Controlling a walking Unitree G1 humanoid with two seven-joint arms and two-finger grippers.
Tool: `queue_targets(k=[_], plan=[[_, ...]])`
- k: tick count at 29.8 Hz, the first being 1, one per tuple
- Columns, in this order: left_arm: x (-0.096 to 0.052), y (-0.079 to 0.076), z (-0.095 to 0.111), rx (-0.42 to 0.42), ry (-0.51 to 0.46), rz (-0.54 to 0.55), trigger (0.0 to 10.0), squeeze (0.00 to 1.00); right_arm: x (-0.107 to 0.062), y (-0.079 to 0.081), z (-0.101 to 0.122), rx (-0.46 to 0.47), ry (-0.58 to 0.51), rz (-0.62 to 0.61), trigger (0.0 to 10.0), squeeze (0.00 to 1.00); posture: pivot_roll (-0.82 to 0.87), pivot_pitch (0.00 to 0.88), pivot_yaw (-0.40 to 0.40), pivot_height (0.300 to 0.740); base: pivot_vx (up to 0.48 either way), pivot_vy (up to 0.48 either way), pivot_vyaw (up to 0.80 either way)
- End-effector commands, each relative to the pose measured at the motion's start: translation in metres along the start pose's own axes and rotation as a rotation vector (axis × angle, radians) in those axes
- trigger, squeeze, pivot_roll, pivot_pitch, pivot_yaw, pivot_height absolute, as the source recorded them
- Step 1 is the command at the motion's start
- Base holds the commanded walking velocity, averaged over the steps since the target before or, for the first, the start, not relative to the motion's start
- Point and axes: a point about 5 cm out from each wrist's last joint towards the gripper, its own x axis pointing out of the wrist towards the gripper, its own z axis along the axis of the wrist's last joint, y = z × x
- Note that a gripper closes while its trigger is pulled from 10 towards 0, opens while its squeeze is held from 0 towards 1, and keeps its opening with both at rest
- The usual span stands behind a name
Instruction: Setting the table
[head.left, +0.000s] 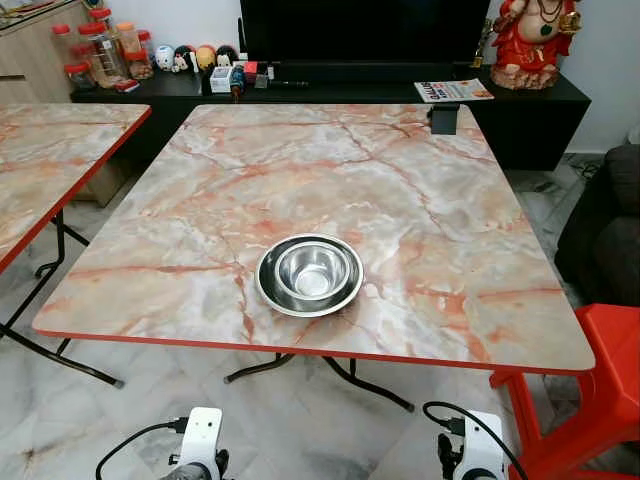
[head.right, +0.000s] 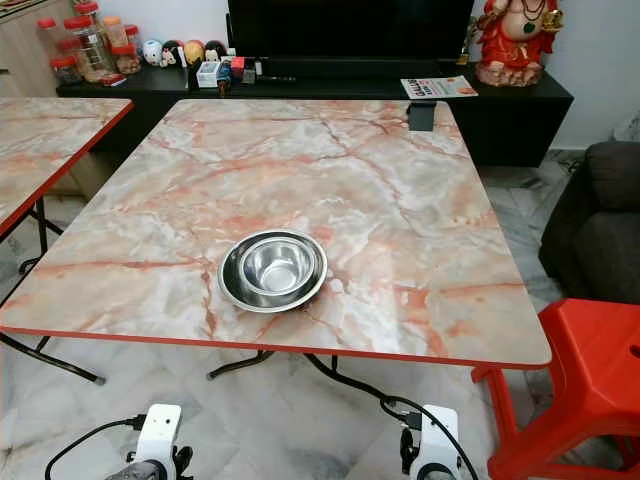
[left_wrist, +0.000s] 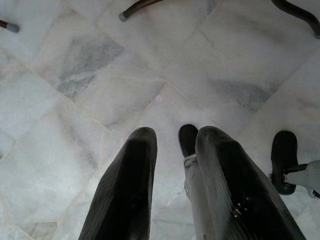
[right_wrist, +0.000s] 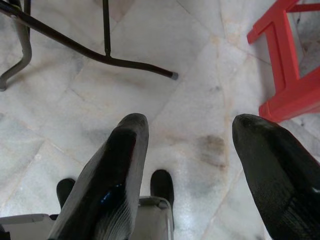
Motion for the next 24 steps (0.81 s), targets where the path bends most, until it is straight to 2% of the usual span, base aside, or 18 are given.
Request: queue_targets(k=[1,8,10,24], plan=[[-0.0002,0.0047,-0.0015,-0.008,0.02,0.019,10.0,0.0,-0.0005,-0.0011,-0.0027,0.0,0.015,0.002,10.0,0.0,-0.09,0.0,0.023,0.74,0.0,0.0,0.0],[-0.0005,0.0062,-0.0034,-0.008,0.029,0.03,10.0,0.0,-0.0004,-0.0027,-0.0021,0.014,0.013,-0.006,10.0,0.0,-0.09,0.0,0.016,0.74,0.0,0.0,0.0],[-0.0004,0.0056,-0.0034,-0.035,0.029,0.037,10.0,0.0,-0.0002,-0.0028,-0.001,0.03,0.008,-0.013,10.0,0.0,-0.09,0.0,0.015,0.74,0.0,0.263,0.0],[-0.0013,0.0115,-0.0057,-0.033,0.042,0.067,10.0,0.0,0.0011,0.0025,0.0032,0.062,-0.007,-0.013,10.0,0.0,-0.09,0.0,0.032,0.74,0.0,0.328,0.0]])
